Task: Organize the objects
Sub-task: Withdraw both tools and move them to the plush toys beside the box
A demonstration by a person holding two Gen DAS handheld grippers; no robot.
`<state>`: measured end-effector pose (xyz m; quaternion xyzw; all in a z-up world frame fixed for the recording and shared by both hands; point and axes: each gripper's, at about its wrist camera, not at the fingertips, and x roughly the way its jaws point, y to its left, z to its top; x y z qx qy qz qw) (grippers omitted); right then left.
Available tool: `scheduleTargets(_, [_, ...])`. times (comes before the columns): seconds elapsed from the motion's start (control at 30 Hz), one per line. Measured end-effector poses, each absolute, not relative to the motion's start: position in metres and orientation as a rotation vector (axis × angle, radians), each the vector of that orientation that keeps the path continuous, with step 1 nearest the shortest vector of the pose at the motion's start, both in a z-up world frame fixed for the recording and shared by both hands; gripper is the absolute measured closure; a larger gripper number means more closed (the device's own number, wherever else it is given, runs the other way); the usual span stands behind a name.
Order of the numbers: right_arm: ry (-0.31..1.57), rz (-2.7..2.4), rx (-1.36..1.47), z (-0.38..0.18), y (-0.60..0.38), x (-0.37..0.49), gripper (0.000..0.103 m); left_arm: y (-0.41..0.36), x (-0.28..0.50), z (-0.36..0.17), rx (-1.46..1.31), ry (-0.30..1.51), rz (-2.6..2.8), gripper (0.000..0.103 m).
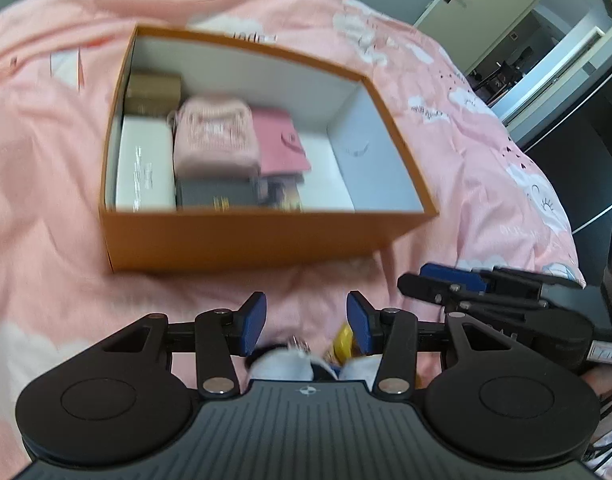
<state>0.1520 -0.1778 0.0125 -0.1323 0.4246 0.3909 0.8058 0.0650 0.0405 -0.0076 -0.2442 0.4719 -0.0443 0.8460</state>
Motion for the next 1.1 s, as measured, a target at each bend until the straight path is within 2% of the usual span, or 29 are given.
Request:
scheduleTargets(0.13, [0.994, 0.84, -0.263, -0.001, -0.189, 0.141, 0.069, 0.036, 0.059, -0.023, -0.574, 1.048, -0.101, 0.049])
scheduleTargets(0.4, [1.023, 0.859, -0.297, -0.001, -0.214, 0.12, 0.069, 0.015, 0.037, -0.032, -0.406, 1.153, -0.17, 0.048])
scheduleTargets(0.47, [1.03, 0.879, -0.309, 0.0, -0.219, 0.115, 0.069, 0.007, 0.034, -0.038, -0.363, 1.186, -0.203, 0.042])
scheduleTargets(0.57, [1.037, 0.917, -0.361, -0.002, -0.22, 0.106, 0.068, -0.006, 0.032, -0.047, -0.305, 1.215, -0.229, 0.038])
scheduleTargets(0.73, [1.008, 0.996, -0.52, -0.009, -0.21, 0.09, 0.059, -0.016, 0.031, -0.058, -0.265, 1.198, -0.219, 0.036])
scheduleTargets(0.87, [0.996, 1.043, -0.636, -0.02, -0.201, 0.089, 0.058, -0.023, 0.032, -0.064, -0.226, 1.177, -0.203, 0.032])
scheduleTargets(1.1, [0.983, 1.067, -0.701, -0.036, -0.19, 0.106, 0.048, -0.029, 0.037, -0.069, -0.164, 1.158, -0.163, 0.027])
